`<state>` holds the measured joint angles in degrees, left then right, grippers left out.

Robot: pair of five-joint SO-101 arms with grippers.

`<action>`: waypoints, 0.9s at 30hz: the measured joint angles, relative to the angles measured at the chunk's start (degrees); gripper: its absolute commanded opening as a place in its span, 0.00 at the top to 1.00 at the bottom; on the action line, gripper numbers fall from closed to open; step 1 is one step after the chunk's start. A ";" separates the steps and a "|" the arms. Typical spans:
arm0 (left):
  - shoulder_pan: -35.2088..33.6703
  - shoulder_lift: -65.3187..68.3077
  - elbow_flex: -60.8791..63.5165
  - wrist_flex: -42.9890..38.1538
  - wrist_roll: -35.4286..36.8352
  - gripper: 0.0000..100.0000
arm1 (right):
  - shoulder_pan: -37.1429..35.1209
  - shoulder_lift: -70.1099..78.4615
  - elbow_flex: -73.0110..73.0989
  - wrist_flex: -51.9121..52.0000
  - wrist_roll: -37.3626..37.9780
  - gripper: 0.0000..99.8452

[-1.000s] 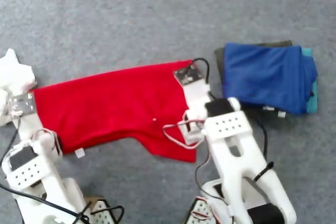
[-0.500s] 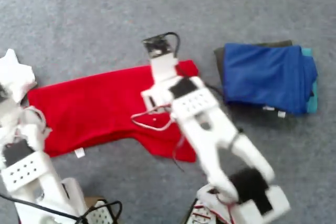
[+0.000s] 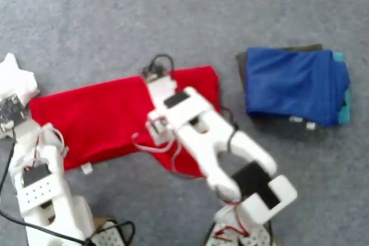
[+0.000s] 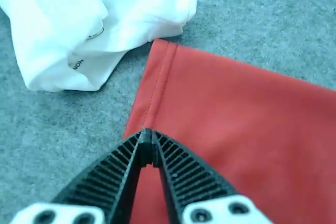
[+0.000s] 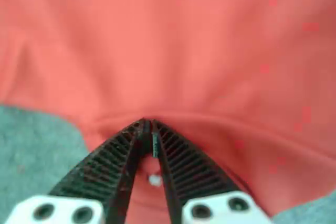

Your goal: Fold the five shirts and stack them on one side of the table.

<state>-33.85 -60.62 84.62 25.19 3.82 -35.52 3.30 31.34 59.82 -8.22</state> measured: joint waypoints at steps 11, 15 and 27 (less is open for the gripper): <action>0.00 0.00 0.00 -0.18 0.00 0.97 | -5.71 0.00 2.64 10.55 1.67 0.99; 0.00 0.00 0.00 -0.18 0.00 0.97 | -5.71 0.00 2.02 12.13 1.93 0.99; 1.76 0.09 -5.54 -0.35 0.09 0.97 | 4.31 -5.36 -20.57 21.98 10.73 0.99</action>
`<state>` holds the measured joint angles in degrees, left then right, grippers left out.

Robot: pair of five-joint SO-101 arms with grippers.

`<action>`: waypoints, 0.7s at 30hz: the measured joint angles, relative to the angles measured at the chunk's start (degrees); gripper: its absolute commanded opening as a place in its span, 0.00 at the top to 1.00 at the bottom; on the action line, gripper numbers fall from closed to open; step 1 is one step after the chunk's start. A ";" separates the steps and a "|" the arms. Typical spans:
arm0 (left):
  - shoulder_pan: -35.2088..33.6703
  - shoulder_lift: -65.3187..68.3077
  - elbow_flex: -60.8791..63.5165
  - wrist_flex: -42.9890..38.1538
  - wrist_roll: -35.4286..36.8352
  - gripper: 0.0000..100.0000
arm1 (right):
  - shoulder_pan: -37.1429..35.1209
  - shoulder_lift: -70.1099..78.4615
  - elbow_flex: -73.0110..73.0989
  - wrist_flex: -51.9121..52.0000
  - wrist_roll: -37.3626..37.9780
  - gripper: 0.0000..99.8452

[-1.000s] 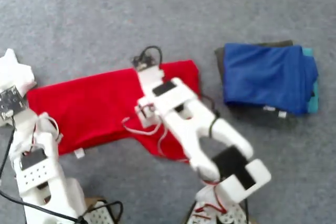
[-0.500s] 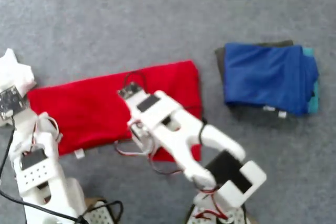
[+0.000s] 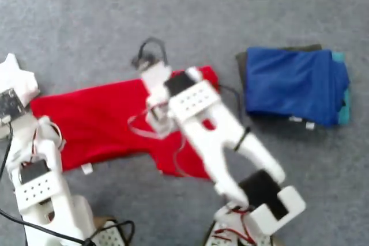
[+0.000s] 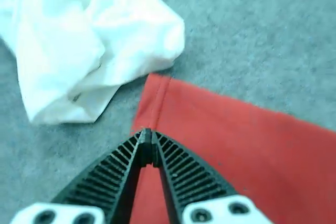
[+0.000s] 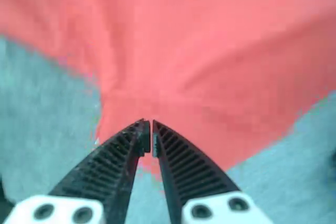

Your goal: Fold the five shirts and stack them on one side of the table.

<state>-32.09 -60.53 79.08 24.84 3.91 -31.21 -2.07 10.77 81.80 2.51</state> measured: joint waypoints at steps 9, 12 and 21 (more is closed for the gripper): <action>5.63 17.85 -13.01 0.00 -0.09 0.97 | 11.34 15.47 -15.21 -9.85 0.62 0.99; 5.36 29.98 -20.04 -2.29 -0.09 0.97 | 13.89 23.03 -21.01 -10.20 0.62 0.99; 0.88 60.22 -36.48 -10.46 -0.09 0.97 | 21.01 42.37 -38.51 -10.20 0.70 0.99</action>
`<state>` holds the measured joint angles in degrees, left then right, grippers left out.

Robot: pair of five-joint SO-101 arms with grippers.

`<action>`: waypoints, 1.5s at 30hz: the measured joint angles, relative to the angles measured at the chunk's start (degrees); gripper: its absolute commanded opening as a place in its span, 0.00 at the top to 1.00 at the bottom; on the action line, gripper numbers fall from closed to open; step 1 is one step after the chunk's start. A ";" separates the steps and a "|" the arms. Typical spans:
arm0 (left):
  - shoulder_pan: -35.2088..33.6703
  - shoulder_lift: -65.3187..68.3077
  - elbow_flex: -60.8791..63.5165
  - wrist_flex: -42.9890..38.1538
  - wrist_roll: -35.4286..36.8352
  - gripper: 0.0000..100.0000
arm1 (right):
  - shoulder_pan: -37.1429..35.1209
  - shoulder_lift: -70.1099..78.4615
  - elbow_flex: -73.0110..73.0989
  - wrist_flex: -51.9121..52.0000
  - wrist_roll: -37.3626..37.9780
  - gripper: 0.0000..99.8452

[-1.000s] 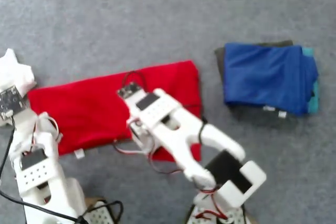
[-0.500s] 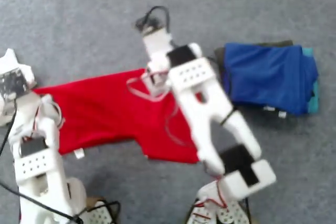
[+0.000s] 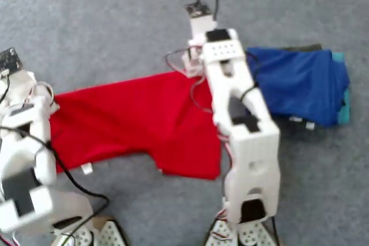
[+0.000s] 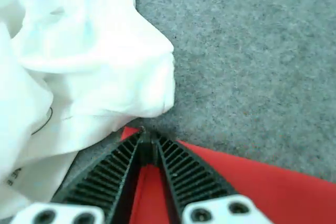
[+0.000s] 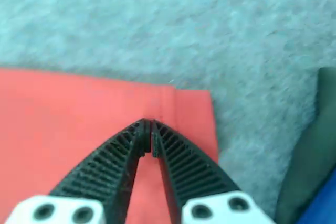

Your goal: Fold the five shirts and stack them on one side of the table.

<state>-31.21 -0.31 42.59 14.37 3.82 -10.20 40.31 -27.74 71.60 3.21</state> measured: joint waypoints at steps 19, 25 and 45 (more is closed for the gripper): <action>-0.35 5.71 -3.87 -0.53 -3.34 0.97 | 0.62 9.32 -31.91 24.62 1.76 0.99; -0.35 5.71 -3.87 -0.53 -3.43 0.97 | 0.62 11.34 -33.32 27.34 3.34 0.99; -0.35 5.71 -5.63 0.62 -3.87 0.97 | 1.85 23.74 -49.41 28.66 3.34 0.99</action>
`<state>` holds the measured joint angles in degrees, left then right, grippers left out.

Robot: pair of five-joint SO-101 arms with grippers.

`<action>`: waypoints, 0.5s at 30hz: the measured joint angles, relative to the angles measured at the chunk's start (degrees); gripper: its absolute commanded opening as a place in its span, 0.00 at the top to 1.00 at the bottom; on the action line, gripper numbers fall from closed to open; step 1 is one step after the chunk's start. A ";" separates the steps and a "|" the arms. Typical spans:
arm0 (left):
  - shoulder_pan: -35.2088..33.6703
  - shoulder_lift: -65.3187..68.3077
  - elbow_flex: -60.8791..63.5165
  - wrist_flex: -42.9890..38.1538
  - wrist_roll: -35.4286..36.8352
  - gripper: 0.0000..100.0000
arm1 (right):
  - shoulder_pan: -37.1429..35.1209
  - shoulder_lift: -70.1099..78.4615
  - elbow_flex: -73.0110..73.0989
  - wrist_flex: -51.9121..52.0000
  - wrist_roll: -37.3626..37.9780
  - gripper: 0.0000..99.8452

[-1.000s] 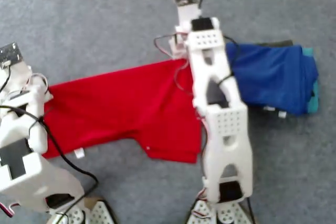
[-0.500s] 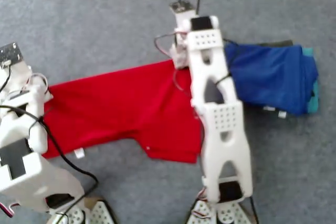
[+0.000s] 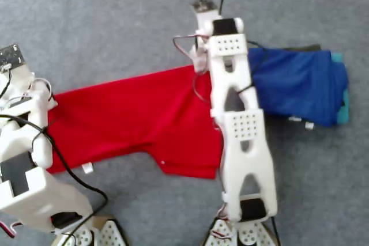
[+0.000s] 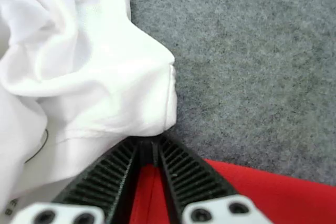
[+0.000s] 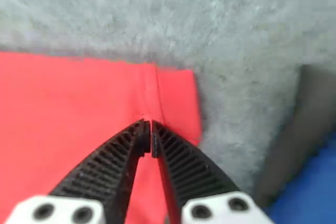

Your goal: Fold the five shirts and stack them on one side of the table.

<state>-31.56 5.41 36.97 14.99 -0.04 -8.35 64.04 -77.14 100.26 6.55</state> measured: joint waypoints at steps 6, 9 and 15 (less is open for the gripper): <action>0.00 0.00 0.00 1.23 0.00 0.97 | 0.26 -0.97 -4.57 0.44 4.57 0.99; 0.00 0.00 0.00 2.20 0.00 0.97 | -0.44 -6.59 1.76 0.44 9.49 0.99; 0.00 0.00 0.00 2.20 0.00 0.97 | -2.90 -25.41 29.10 0.44 22.68 0.99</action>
<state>-31.56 5.41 36.97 17.19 -0.04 -11.25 38.64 -48.04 100.70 29.23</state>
